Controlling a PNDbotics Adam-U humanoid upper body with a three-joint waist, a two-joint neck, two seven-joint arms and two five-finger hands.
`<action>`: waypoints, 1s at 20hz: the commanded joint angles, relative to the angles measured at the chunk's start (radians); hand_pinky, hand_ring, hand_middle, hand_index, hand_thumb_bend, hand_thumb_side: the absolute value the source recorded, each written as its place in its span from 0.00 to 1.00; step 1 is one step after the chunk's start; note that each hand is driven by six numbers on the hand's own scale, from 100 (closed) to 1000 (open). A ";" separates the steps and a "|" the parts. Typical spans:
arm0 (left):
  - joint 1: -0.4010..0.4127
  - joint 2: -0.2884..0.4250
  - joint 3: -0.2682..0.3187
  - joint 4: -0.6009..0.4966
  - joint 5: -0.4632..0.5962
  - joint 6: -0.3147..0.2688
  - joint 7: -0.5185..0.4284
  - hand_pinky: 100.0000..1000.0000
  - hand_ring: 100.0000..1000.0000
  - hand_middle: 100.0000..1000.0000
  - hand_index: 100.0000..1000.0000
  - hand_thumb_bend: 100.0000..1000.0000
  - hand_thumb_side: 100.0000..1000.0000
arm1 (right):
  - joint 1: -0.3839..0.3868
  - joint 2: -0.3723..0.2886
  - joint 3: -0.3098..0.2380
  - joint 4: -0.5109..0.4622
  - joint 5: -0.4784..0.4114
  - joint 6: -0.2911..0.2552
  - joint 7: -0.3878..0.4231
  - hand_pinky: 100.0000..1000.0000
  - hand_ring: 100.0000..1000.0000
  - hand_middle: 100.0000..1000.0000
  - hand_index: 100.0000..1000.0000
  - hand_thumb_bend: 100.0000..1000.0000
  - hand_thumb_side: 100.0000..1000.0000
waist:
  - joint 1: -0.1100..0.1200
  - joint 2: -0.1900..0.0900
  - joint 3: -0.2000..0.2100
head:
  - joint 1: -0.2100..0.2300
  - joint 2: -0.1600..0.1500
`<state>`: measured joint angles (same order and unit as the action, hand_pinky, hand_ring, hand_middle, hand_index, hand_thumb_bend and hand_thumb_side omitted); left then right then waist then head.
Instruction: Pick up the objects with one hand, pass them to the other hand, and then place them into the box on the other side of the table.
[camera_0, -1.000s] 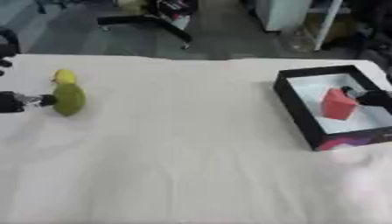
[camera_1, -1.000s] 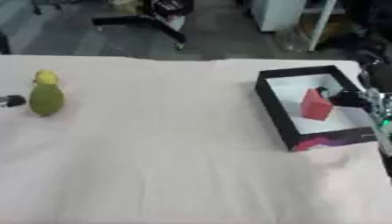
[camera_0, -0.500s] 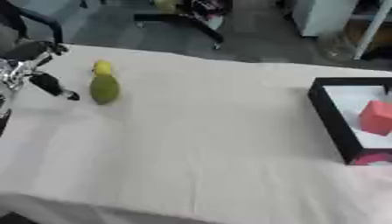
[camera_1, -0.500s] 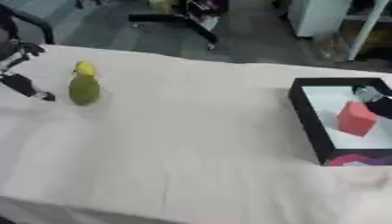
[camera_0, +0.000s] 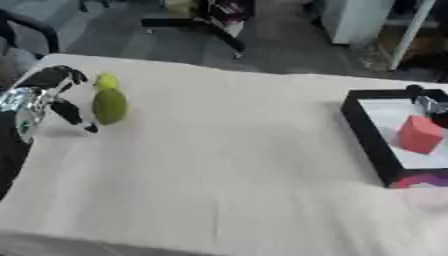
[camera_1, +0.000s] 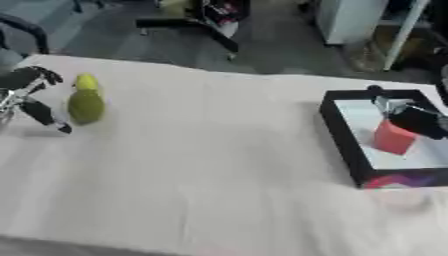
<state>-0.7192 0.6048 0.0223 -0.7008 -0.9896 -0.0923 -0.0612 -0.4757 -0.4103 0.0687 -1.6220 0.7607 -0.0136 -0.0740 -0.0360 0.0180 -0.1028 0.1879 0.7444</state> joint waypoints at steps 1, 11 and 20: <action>-0.032 0.001 0.001 0.013 -0.016 0.026 0.065 0.70 0.61 0.62 0.75 0.88 0.20 | -0.020 -0.009 -0.001 -0.026 -0.001 -0.001 0.005 0.76 0.80 0.82 0.99 0.34 0.40 | 0.000 -0.005 -0.004 | 0.000 -0.016; -0.022 -0.027 0.026 0.017 -0.061 0.147 0.219 0.17 0.17 0.14 0.27 0.13 0.00 | -0.014 0.000 0.005 -0.016 -0.019 -0.002 0.003 0.75 0.79 0.81 0.99 0.31 0.42 | -0.004 -0.001 -0.010 | -0.001 -0.018; 0.090 -0.042 -0.004 -0.450 0.515 0.130 0.135 0.19 0.22 0.18 0.30 0.37 0.00 | -0.048 0.054 0.098 -0.124 0.049 -0.096 0.008 0.78 0.80 0.81 1.00 0.31 0.35 | -0.005 -0.002 0.003 | -0.036 -0.012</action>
<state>-0.6147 0.5493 0.0242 -1.0668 -0.5628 0.0422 0.0947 -0.5028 -0.3546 0.1546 -1.7050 0.7916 -0.0890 -0.0629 -0.0447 0.0257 -0.0988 0.1603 0.7368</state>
